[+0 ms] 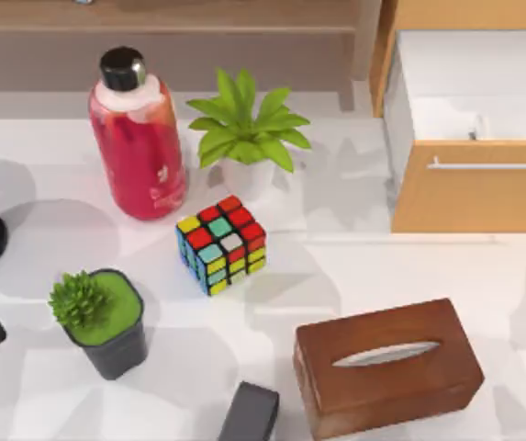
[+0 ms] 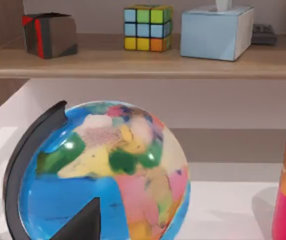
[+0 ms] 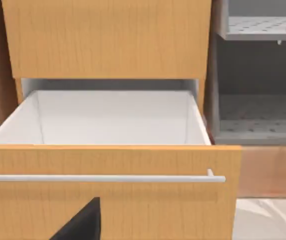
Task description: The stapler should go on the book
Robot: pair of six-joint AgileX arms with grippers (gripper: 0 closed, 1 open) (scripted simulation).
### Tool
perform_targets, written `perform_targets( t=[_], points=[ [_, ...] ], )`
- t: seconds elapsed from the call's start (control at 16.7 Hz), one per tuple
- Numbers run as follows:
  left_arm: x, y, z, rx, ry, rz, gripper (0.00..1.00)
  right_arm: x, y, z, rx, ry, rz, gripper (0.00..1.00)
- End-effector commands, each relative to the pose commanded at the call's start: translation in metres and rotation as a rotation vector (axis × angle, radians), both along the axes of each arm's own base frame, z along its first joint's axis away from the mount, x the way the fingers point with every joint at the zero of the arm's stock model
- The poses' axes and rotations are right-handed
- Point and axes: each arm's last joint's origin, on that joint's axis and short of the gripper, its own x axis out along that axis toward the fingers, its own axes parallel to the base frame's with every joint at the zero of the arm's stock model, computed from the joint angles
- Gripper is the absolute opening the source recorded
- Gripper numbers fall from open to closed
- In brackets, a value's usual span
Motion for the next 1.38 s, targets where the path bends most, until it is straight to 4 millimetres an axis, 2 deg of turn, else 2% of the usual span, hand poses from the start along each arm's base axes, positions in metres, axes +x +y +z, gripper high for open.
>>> perform_targets(
  t=[0.18,0.36,0.54,0.72,0.9,1.08,1.2,1.38],
  points=[
    [0.000,0.000,0.000,0.000,0.000,0.000,1.00,0.000,0.000,0.001,0.000,0.009,0.003,1.00],
    [0.000,0.000,0.000,0.000,0.000,0.000,1.00,0.002,0.002,0.013,0.004,0.089,0.025,1.00],
    [0.000,0.000,0.000,0.000,0.000,0.000,1.00,0.010,0.006,0.036,0.008,0.244,0.059,1.00],
    [0.000,0.000,0.000,0.000,0.000,0.000,1.00,0.032,0.012,0.069,0.010,0.440,0.090,1.00],
    [0.000,0.000,0.000,0.000,0.000,0.000,1.00,0.073,0.020,0.106,0.011,0.636,0.107,1.00],
    [0.000,0.000,0.000,0.000,0.000,0.000,1.00,0.134,0.028,0.132,0.011,0.810,0.104,1.00],
    [0.000,0.000,0.000,0.000,0.000,0.000,1.00,0.179,0.033,0.140,0.010,0.907,0.089,1.00],
    [0.000,0.000,0.000,0.000,0.000,0.000,1.00,0.244,0.039,0.141,0.011,1.021,0.061,1.00]
  ],
)
